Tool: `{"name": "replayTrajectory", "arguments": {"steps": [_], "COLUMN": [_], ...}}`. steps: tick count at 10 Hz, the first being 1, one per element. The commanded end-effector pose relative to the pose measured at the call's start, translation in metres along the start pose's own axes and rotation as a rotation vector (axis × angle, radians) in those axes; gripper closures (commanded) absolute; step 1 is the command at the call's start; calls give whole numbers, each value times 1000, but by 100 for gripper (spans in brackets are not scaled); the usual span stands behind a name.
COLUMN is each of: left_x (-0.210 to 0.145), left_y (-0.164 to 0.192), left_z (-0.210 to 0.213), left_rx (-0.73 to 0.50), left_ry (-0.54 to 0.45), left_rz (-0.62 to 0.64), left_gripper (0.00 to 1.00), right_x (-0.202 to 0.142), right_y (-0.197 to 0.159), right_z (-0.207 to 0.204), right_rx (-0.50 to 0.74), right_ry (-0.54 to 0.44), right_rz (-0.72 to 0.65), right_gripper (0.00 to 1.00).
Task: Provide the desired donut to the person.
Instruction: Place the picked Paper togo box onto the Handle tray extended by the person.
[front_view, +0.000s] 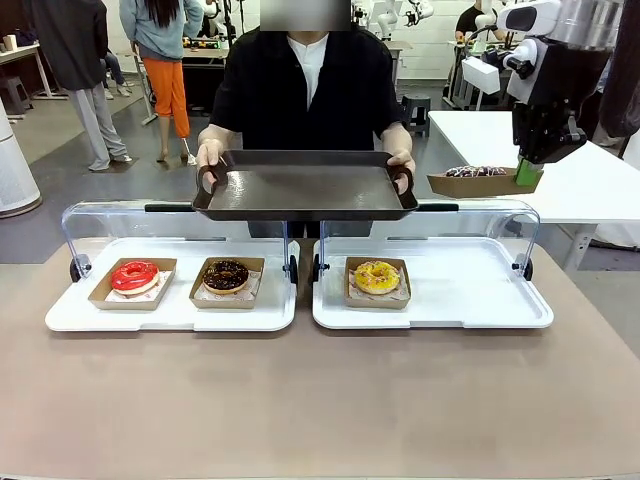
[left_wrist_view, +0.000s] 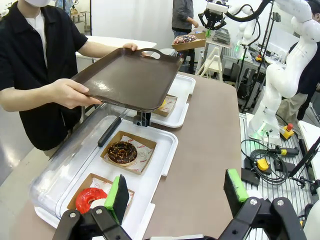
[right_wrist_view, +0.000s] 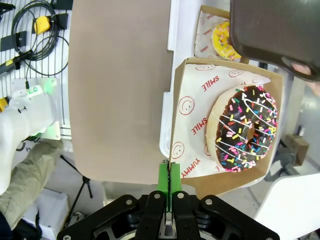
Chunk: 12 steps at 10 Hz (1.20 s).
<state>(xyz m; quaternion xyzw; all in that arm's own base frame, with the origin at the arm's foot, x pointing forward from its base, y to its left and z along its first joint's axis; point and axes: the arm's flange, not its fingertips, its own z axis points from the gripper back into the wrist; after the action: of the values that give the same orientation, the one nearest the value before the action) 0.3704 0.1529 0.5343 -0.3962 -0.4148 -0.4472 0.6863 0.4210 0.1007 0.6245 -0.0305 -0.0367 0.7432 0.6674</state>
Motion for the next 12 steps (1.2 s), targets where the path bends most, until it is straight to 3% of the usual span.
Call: {"name": "replayTrajectory", "arguments": {"steps": [1, 12], "left_x": [3, 3], "left_y": [0, 0], "left_z": [1, 1], "left_rx": [10, 10], "left_ry": [-11, -11], "left_rz": [11, 11], "left_gripper": [0, 0], "right_x": [-1, -1], "right_y": [4, 4], "right_z": [-3, -3], "right_rx": [-3, -3], "right_ry": [1, 1], "right_rz": [0, 0], "right_gripper": [100, 100]}}
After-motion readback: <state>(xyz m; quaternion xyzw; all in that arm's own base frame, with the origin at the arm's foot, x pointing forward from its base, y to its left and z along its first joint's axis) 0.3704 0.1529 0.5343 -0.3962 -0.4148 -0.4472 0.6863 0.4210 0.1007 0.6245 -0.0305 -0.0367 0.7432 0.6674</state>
